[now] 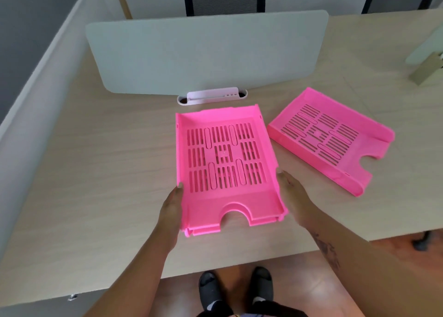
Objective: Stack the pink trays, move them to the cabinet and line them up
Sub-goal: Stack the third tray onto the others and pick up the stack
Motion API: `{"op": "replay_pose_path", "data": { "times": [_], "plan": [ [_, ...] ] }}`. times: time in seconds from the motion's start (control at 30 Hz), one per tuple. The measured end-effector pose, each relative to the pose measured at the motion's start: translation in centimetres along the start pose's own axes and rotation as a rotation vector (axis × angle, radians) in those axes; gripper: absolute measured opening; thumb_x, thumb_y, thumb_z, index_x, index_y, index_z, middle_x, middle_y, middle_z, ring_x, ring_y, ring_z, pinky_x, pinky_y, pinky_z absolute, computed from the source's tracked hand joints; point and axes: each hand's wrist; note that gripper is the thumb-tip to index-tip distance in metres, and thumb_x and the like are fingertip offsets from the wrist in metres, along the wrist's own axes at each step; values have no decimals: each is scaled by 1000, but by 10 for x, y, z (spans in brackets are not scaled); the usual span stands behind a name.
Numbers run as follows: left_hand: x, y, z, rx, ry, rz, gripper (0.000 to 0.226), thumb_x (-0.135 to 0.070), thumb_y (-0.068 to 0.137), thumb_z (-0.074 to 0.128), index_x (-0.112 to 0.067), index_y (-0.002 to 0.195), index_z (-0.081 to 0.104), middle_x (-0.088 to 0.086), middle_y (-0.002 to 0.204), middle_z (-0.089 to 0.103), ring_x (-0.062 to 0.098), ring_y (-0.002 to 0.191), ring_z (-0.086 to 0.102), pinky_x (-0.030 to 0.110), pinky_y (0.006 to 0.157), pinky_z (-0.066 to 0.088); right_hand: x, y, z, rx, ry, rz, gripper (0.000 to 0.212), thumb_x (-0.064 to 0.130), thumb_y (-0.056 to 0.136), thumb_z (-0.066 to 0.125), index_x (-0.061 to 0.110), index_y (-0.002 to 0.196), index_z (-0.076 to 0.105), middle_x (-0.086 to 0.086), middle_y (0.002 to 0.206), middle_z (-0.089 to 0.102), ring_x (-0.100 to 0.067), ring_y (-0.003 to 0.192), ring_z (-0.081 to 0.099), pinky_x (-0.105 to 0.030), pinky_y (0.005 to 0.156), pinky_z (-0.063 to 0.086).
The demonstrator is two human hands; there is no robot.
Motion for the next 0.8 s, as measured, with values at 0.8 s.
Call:
{"op": "replay_pose_path", "data": {
  "times": [0.8],
  "plan": [
    [-119, 18, 152, -180, 368, 608, 53, -32, 100, 53, -13, 148, 40, 4, 148, 51, 21, 131, 50, 26, 95, 48, 23, 80, -174, -222, -156, -64, 33, 21, 100, 39, 4, 84, 62, -17, 82, 60, -22, 74, 52, -26, 61, 39]
  ]
}}
Point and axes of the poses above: each hand's wrist, its own y-axis towards the middle knuckle, its own z-axis out of the palm, x = y × z
